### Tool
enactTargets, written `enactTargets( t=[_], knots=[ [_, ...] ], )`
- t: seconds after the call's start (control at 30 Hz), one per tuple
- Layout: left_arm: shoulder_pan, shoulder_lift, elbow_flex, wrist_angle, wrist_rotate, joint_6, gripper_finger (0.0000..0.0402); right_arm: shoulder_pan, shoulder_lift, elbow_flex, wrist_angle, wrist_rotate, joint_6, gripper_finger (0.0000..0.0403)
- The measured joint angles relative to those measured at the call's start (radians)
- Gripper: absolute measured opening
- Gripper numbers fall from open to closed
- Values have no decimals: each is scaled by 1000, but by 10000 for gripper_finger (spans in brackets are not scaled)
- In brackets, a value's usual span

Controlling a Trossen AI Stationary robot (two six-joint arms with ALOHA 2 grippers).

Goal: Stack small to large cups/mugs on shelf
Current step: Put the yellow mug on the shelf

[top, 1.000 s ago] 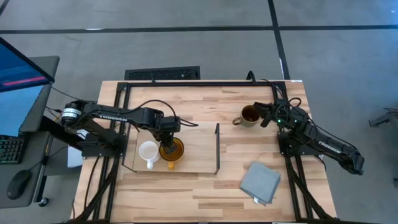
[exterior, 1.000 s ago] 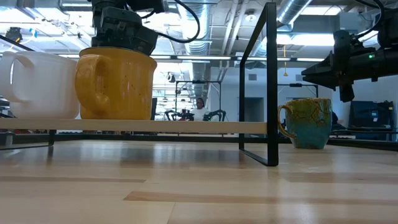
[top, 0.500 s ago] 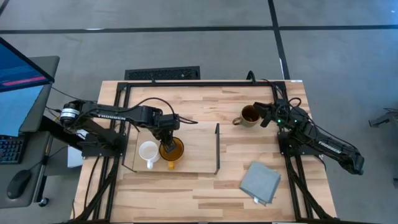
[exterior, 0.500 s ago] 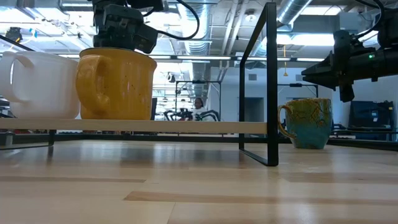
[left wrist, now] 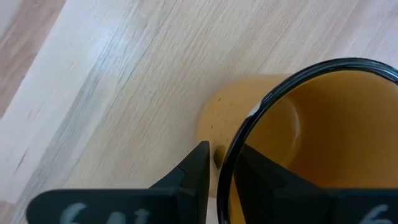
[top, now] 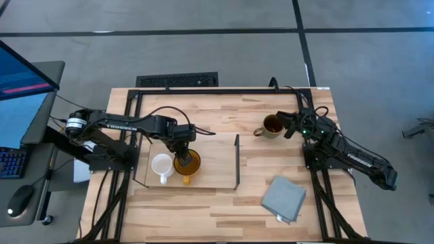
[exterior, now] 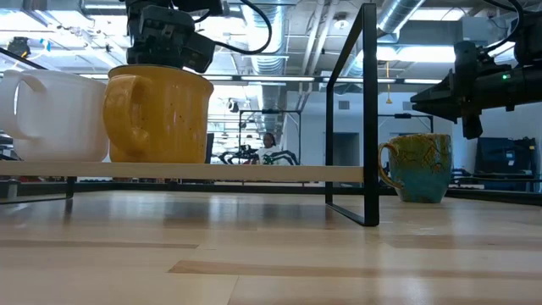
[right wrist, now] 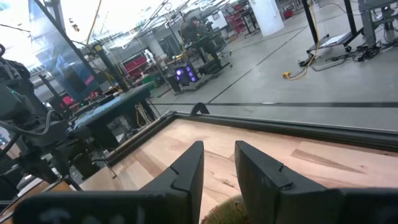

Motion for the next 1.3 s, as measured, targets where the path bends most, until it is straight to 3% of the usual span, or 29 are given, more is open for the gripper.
enactTargets(
  t=[0.97,1.1,1.3],
  knots=[
    [25,0,0,6,15,-13,58,0,0,0,0,0,8,113],
    [25,0,0,6,30,-23,82,0,0,0,0,0,4,113],
    [25,0,0,6,19,-29,157,0,0,0,0,0,1,113]
  ],
)
